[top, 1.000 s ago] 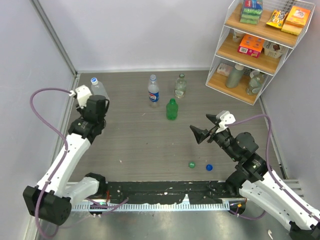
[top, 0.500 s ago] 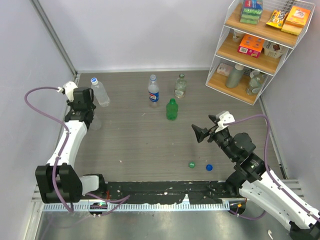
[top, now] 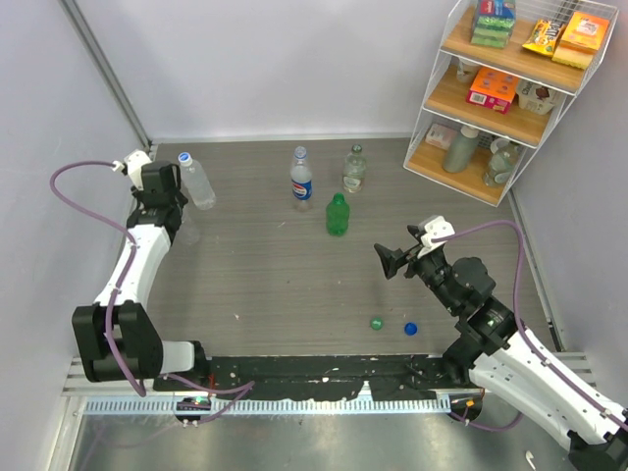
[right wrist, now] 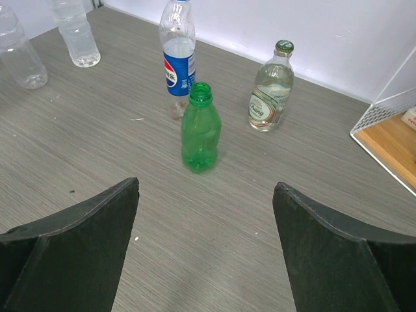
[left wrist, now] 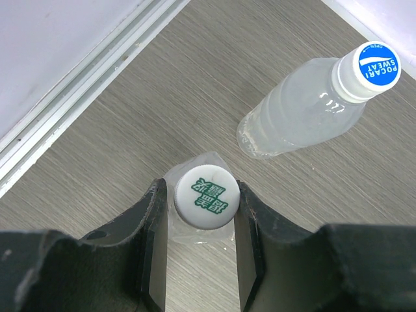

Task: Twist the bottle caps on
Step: Place the plastic bottle at the center of the board, then pick up the bottle cap from the center of the board.

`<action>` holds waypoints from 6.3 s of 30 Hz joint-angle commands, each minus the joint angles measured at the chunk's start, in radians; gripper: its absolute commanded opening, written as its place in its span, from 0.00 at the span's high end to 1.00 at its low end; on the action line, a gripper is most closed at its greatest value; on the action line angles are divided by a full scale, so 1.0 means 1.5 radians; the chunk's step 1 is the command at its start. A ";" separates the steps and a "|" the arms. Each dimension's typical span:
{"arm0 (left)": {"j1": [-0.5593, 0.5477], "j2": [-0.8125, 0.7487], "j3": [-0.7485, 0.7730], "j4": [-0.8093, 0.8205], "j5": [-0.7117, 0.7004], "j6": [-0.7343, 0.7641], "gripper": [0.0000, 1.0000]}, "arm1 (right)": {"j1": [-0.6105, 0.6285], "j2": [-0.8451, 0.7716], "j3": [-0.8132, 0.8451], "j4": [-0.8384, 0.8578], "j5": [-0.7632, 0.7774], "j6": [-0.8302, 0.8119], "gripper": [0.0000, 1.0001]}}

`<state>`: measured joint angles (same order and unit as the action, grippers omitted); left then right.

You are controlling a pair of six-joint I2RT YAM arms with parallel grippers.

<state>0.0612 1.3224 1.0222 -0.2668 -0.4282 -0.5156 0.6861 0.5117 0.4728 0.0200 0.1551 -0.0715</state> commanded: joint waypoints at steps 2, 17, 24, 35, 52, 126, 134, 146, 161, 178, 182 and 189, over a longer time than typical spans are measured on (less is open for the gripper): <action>0.004 0.014 0.015 -0.041 0.023 -0.003 0.67 | 0.002 0.004 0.016 0.021 0.001 -0.002 0.12; 0.004 -0.042 0.005 -0.063 0.048 -0.004 0.06 | 0.002 0.036 0.026 0.008 0.018 0.000 0.12; 0.003 -0.123 -0.002 -0.087 0.068 -0.022 0.00 | 0.002 0.040 0.026 0.025 0.118 0.047 0.08; 0.002 -0.329 -0.100 -0.186 0.354 -0.083 0.00 | 0.001 0.111 0.085 -0.083 0.323 0.258 0.06; -0.002 -0.507 -0.328 -0.004 0.640 -0.153 0.00 | 0.001 0.293 0.216 -0.181 0.119 0.263 0.07; -0.351 -0.360 -0.394 0.492 0.810 -0.288 0.00 | 0.001 0.237 0.014 0.203 -0.414 0.723 0.99; -0.398 -0.328 -0.398 0.583 0.816 -0.296 0.07 | 0.002 0.337 0.040 0.415 -0.556 0.845 0.99; -0.446 -0.281 -0.345 0.525 0.803 -0.215 0.21 | 0.002 0.355 0.106 0.287 -0.576 0.881 0.99; -0.477 -0.242 -0.325 0.523 0.781 -0.210 0.53 | 0.002 0.352 0.127 0.208 -0.553 0.857 0.99; -0.481 -0.245 -0.335 0.512 0.747 -0.215 0.79 | 0.001 0.342 0.203 0.050 -0.525 0.709 0.67; -0.481 -0.275 -0.341 0.468 0.729 -0.209 0.82 | 0.002 0.333 0.238 0.004 -0.508 0.647 0.53; -0.480 -0.394 -0.282 0.151 0.512 -0.178 0.84 | 0.001 0.262 0.313 -0.147 -0.255 0.394 0.19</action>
<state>-0.6556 0.8284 0.5034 0.2745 0.5777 -0.8284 0.6853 0.9951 0.8555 -0.0841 -0.5068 0.8009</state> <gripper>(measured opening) 0.353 0.709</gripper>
